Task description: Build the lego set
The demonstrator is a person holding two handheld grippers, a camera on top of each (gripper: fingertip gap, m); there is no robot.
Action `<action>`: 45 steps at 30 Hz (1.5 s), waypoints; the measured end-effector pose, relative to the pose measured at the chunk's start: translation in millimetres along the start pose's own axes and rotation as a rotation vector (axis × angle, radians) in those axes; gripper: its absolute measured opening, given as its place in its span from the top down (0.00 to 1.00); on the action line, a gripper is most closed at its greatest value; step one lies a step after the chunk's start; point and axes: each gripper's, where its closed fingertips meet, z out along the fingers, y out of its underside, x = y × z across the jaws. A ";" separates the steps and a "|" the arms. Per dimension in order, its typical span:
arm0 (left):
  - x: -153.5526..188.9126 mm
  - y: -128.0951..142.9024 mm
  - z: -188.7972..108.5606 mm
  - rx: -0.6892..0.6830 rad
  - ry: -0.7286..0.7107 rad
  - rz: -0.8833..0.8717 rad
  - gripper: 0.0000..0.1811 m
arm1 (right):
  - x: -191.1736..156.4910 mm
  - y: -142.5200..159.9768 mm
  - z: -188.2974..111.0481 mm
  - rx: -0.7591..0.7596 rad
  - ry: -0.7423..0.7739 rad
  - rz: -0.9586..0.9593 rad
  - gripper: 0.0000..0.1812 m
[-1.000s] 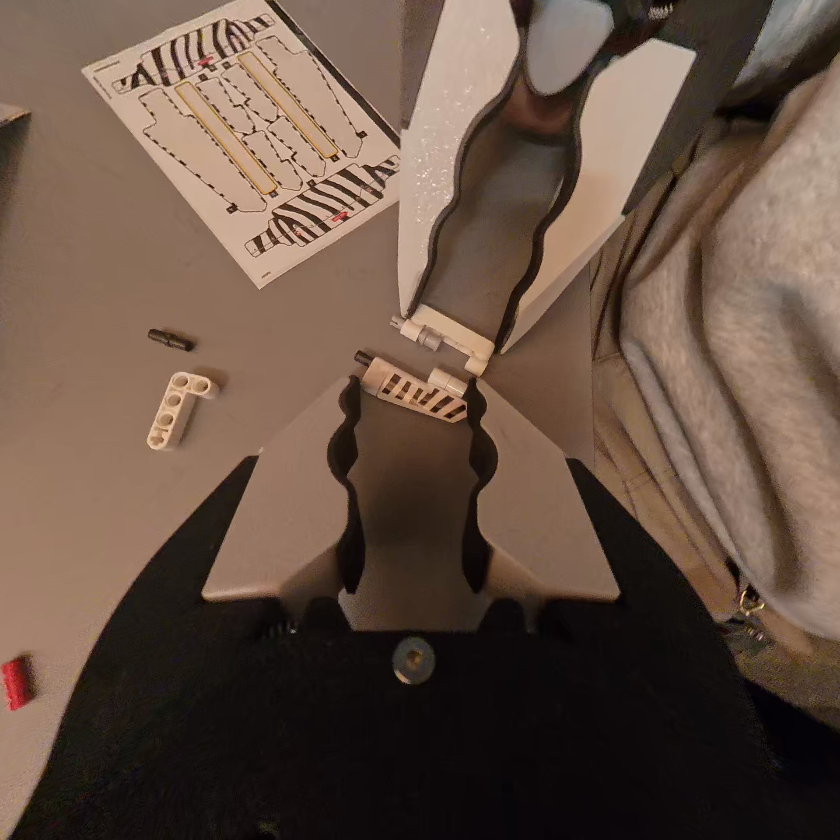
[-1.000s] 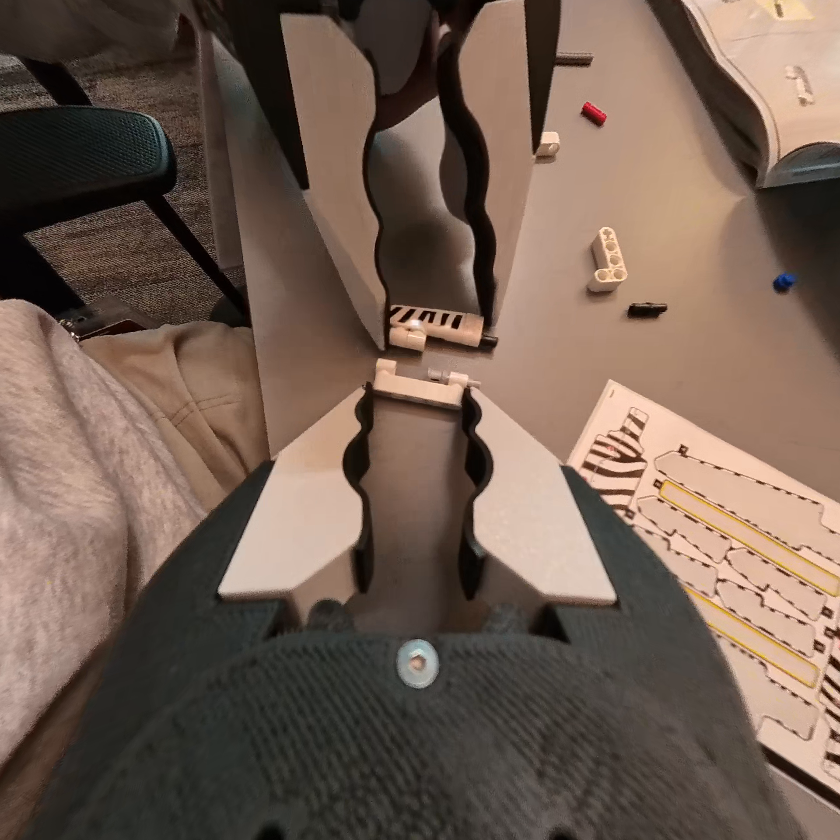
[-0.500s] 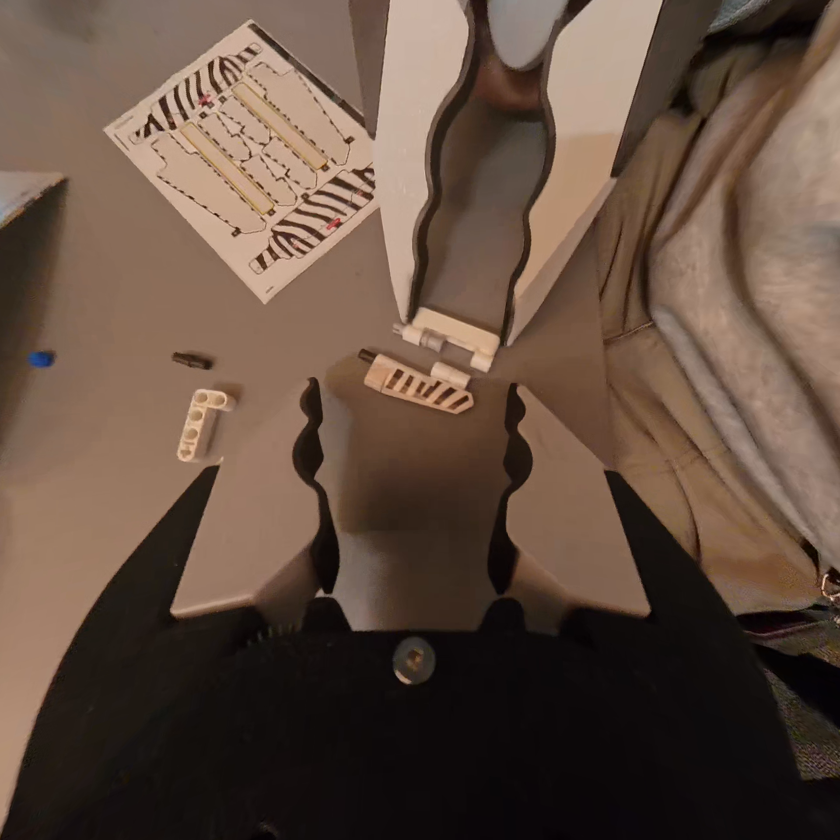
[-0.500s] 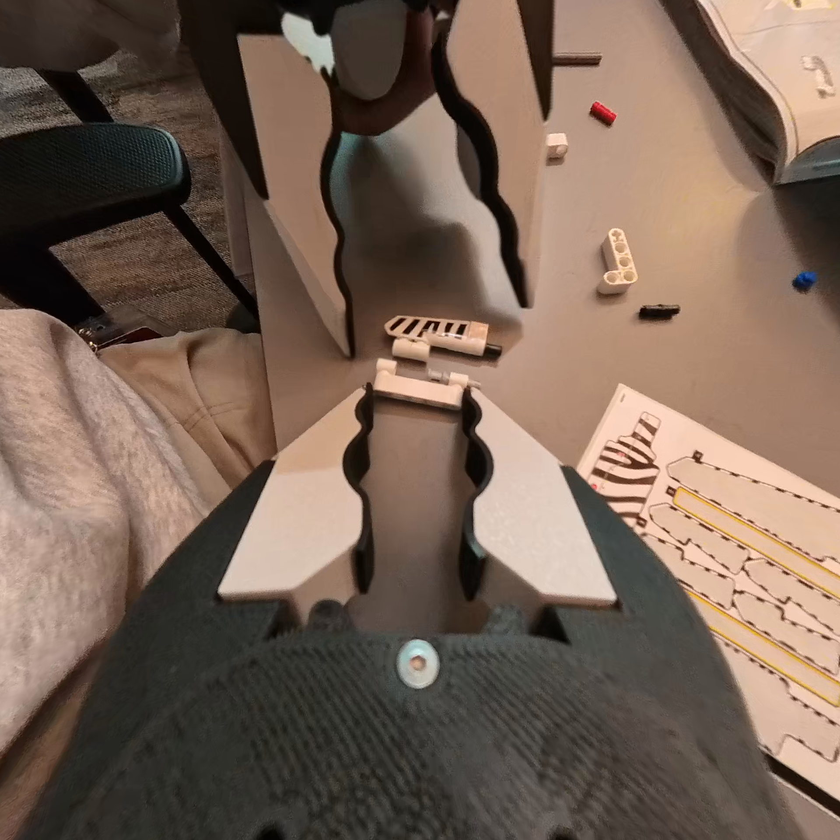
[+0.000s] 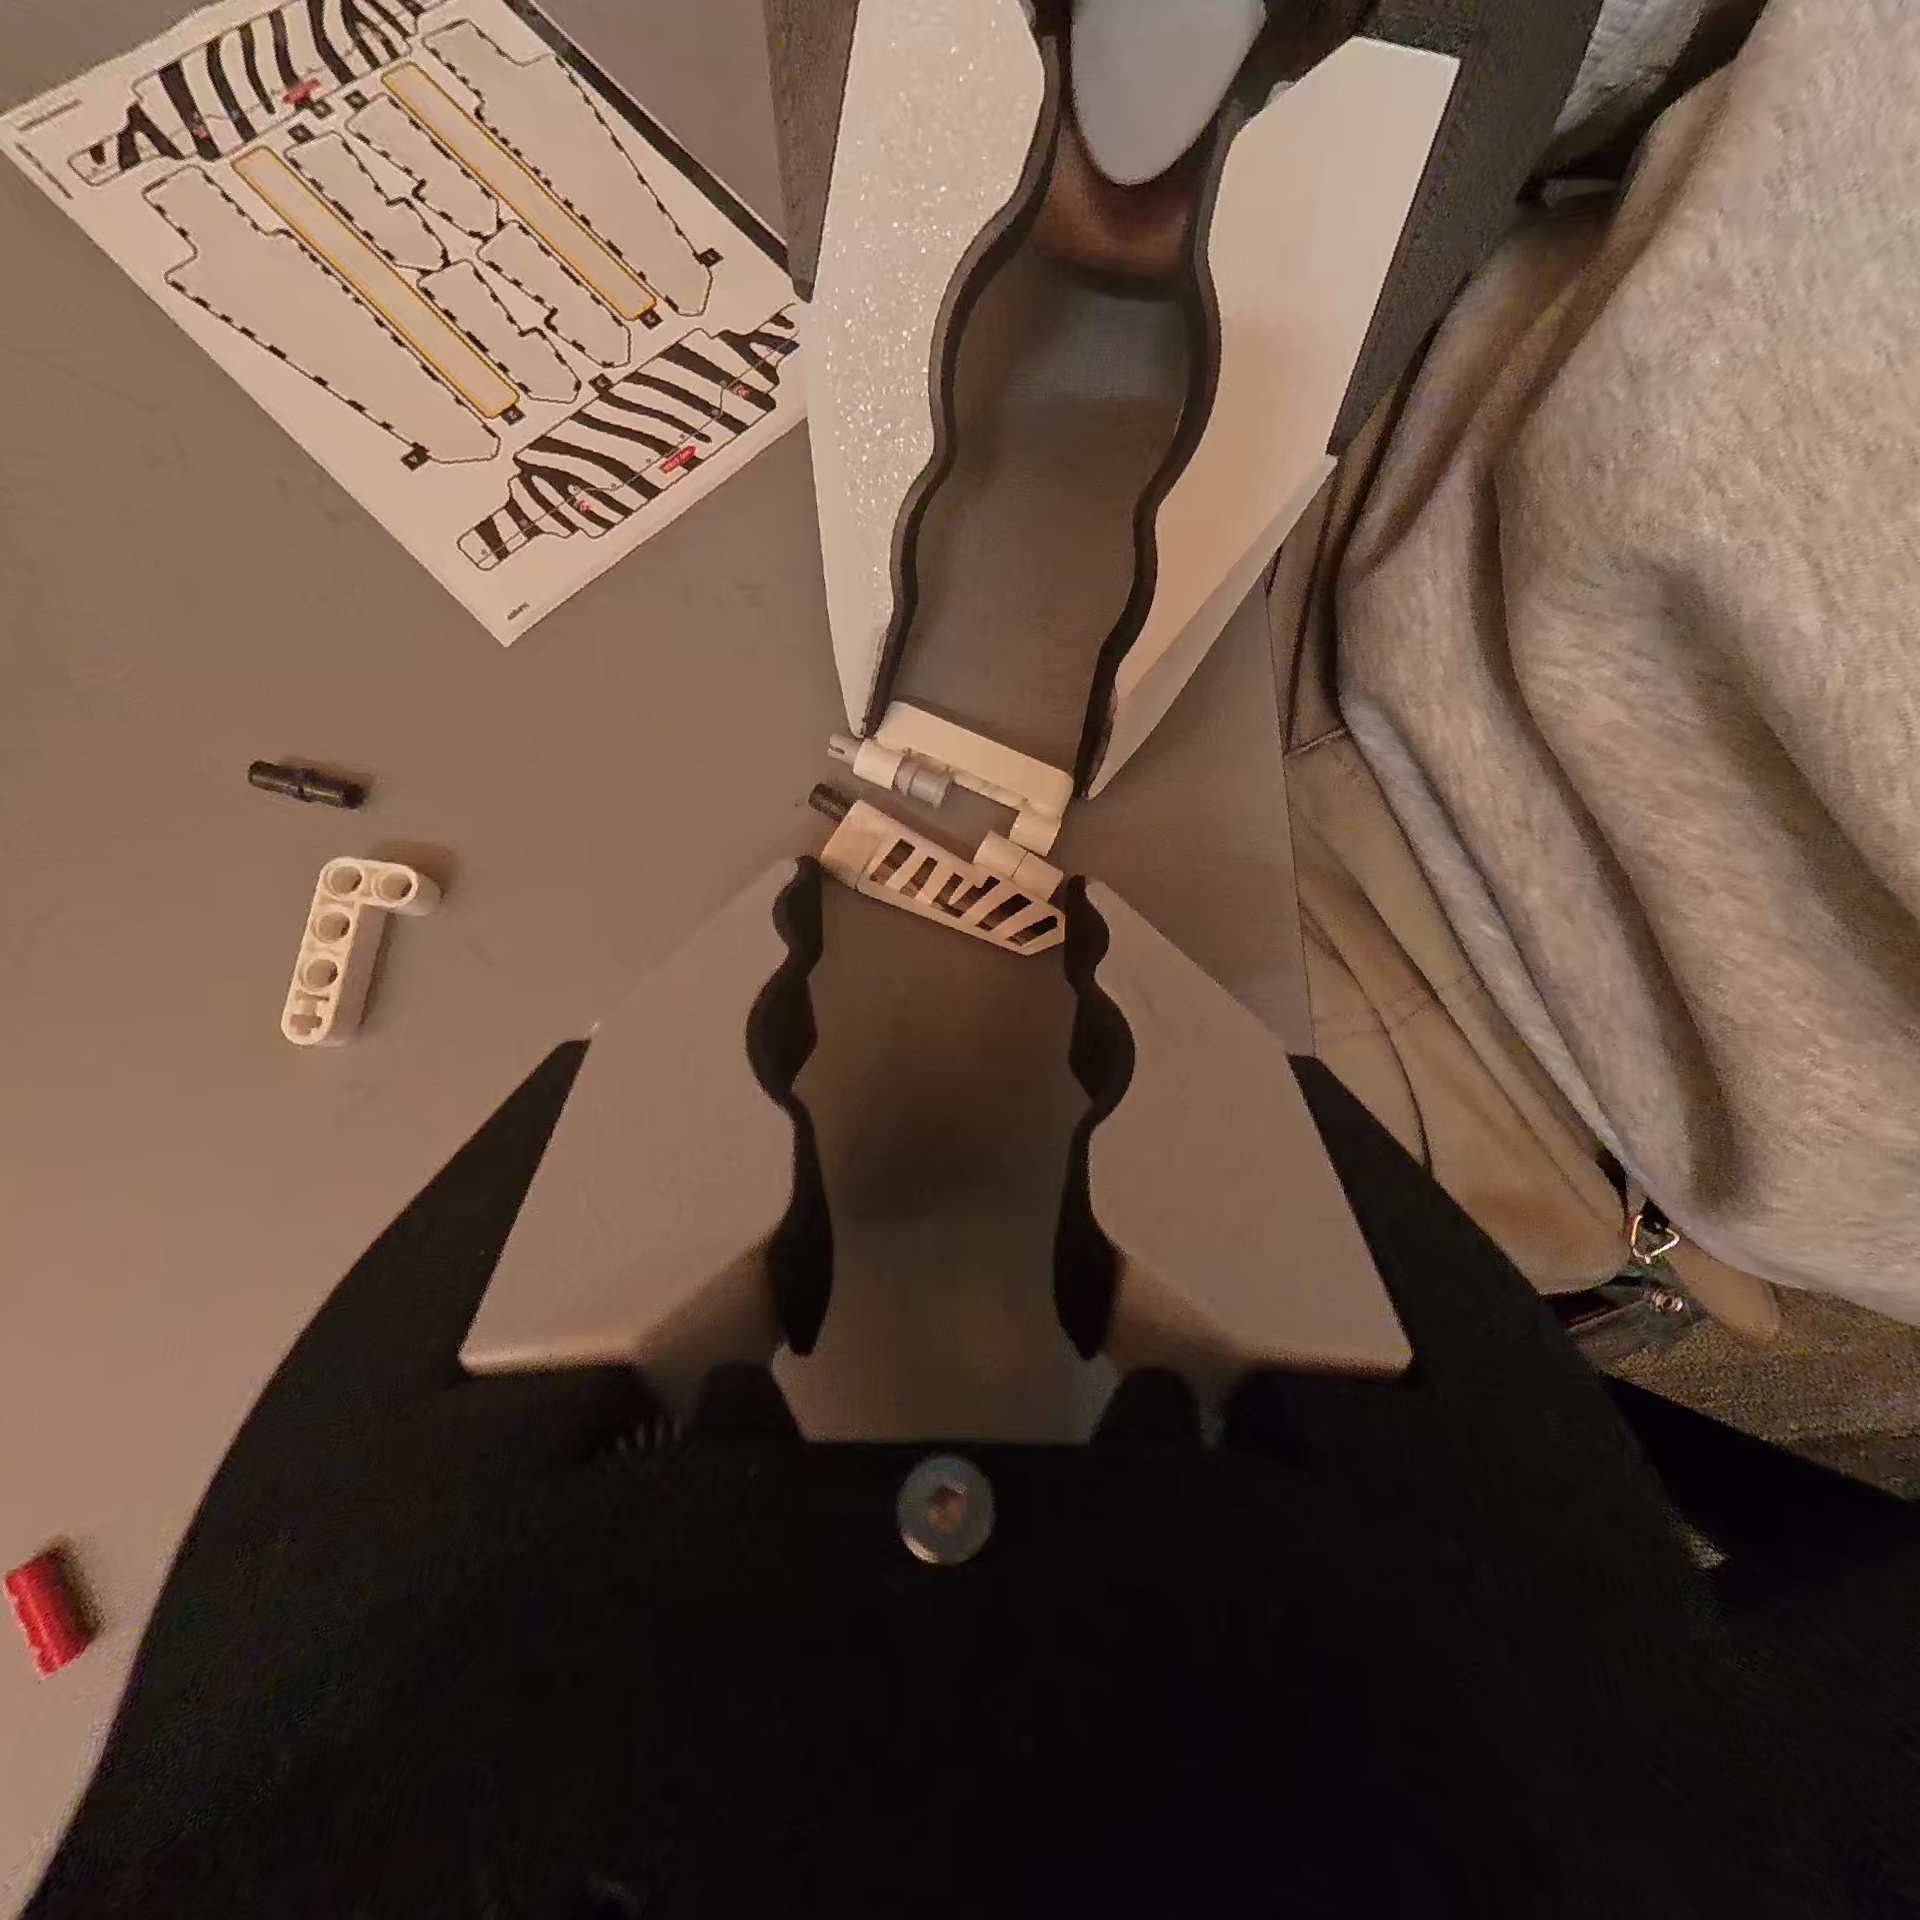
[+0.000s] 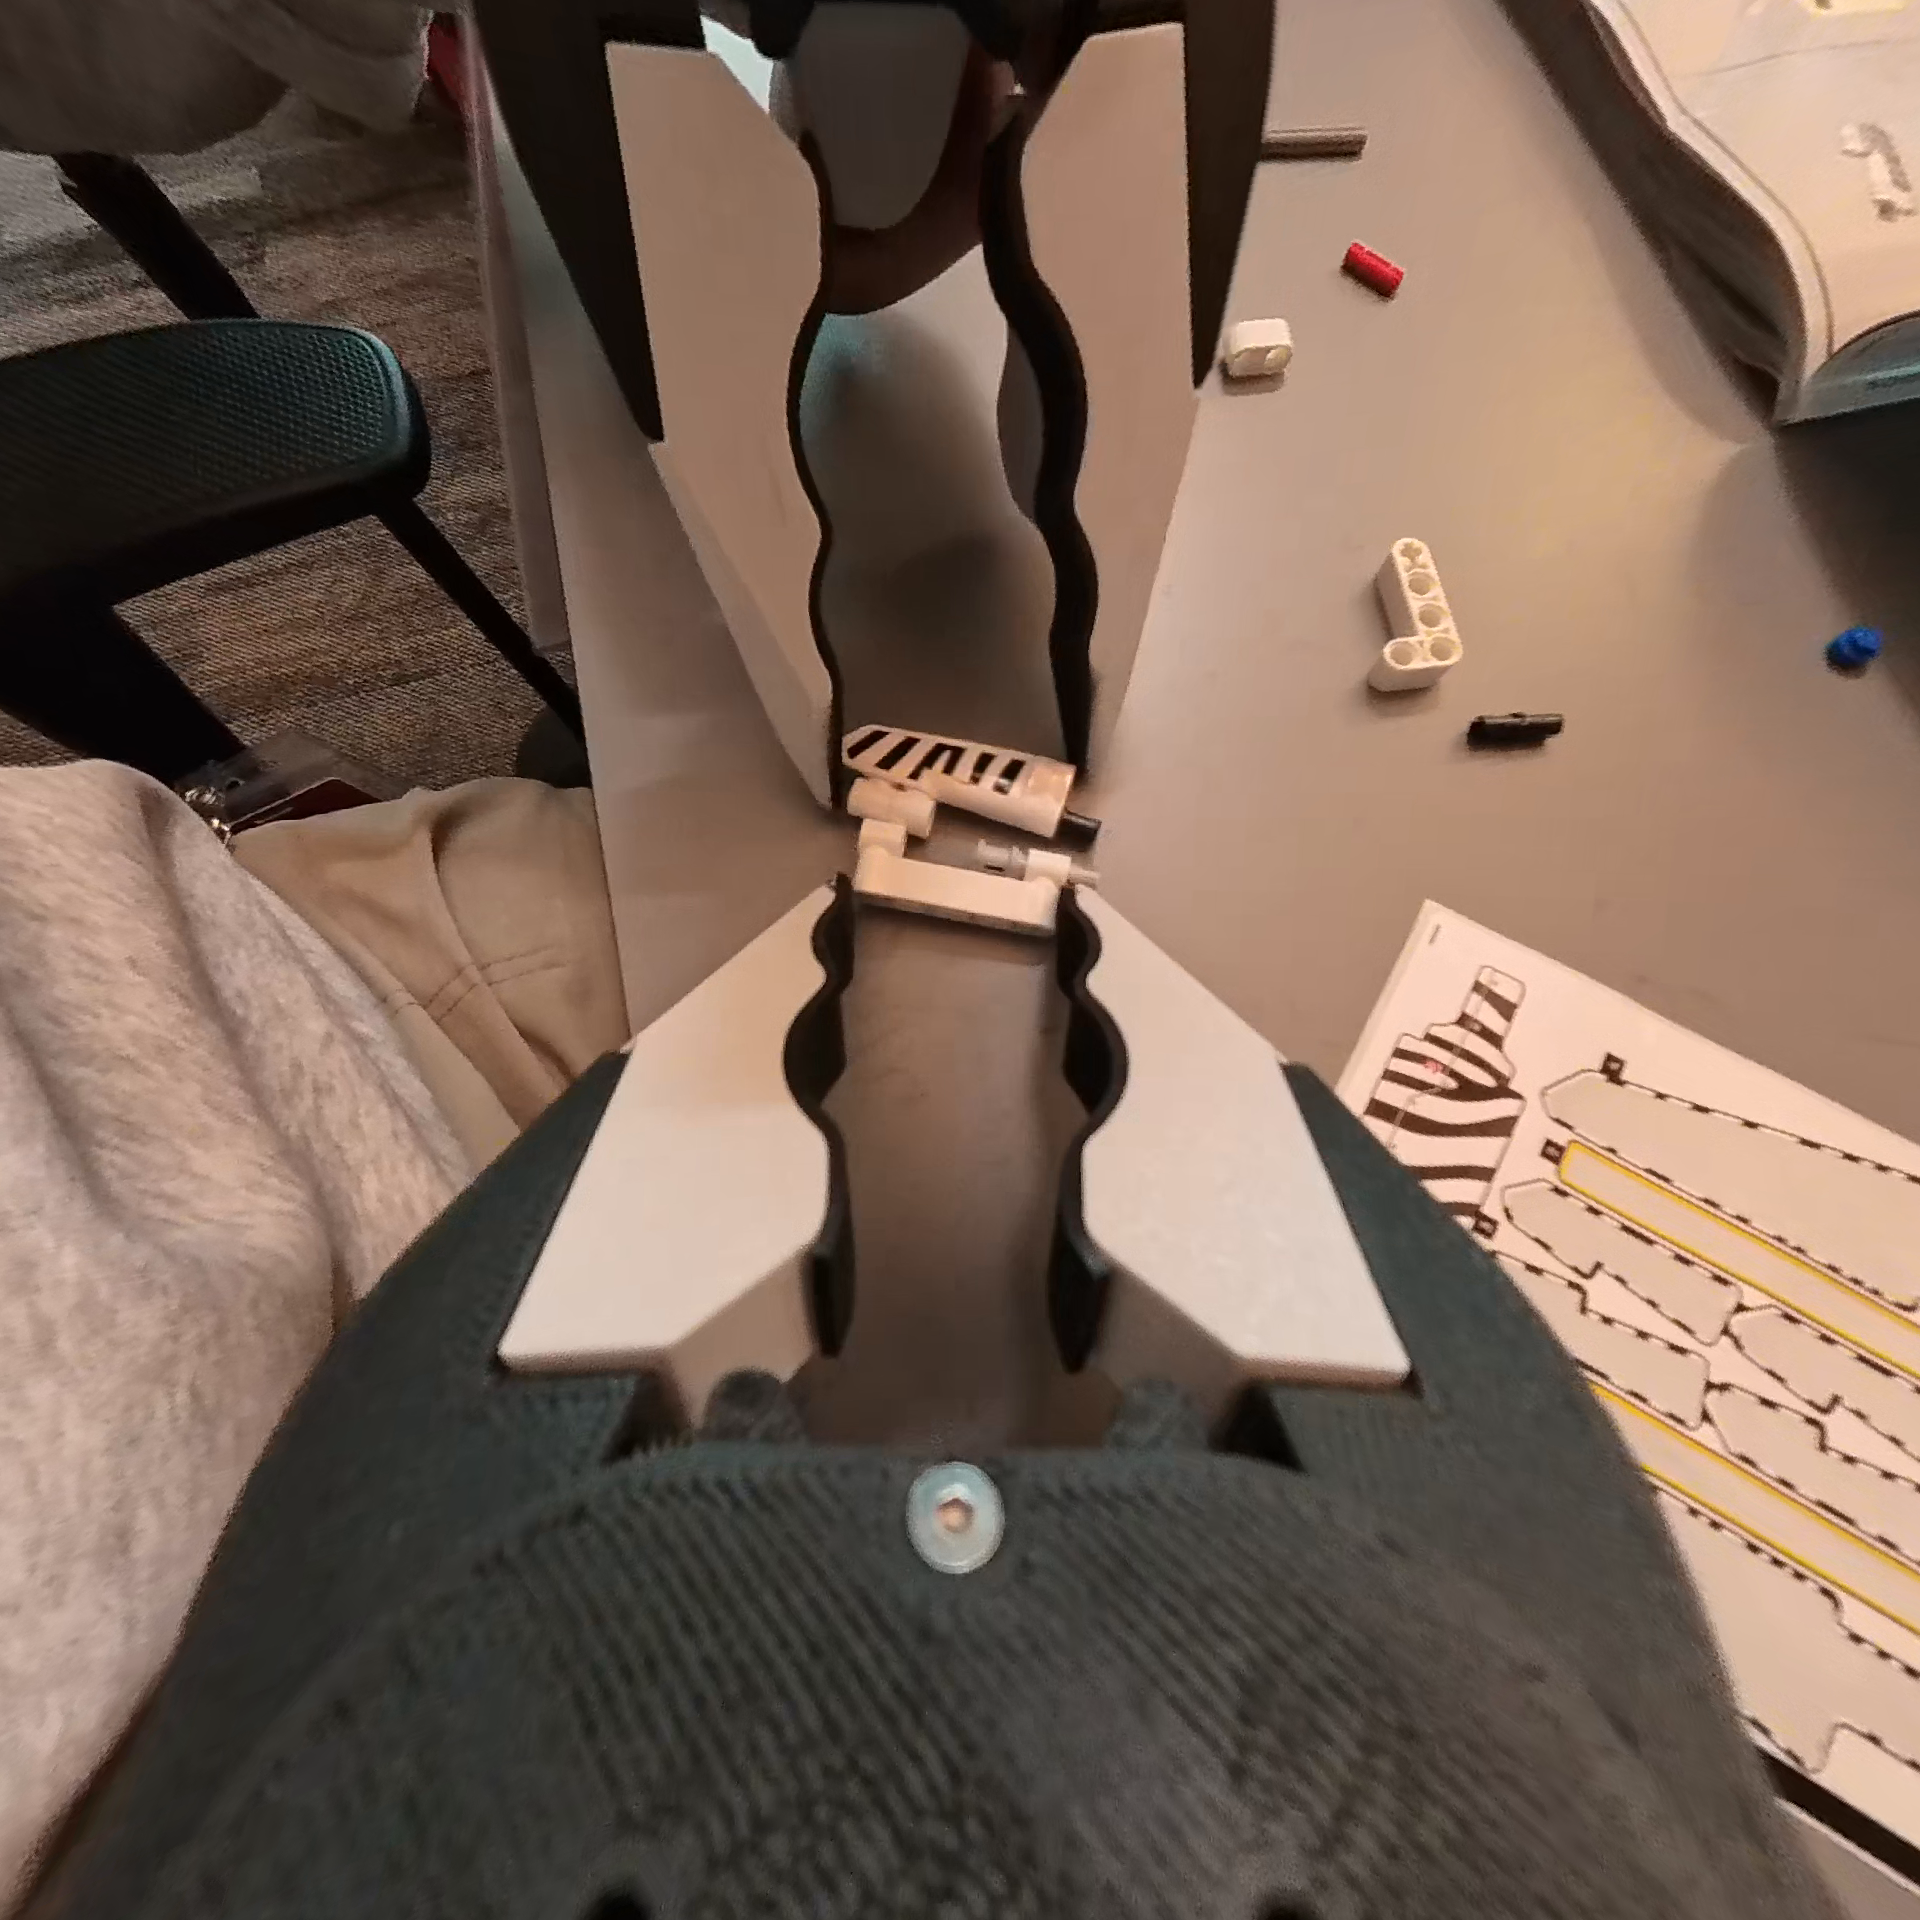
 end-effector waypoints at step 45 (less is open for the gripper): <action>2.7 3.0 0.9 -0.003 -0.079 -0.003 0.73 | -4.5 2.3 -3.2 -0.011 -0.066 -0.072 0.79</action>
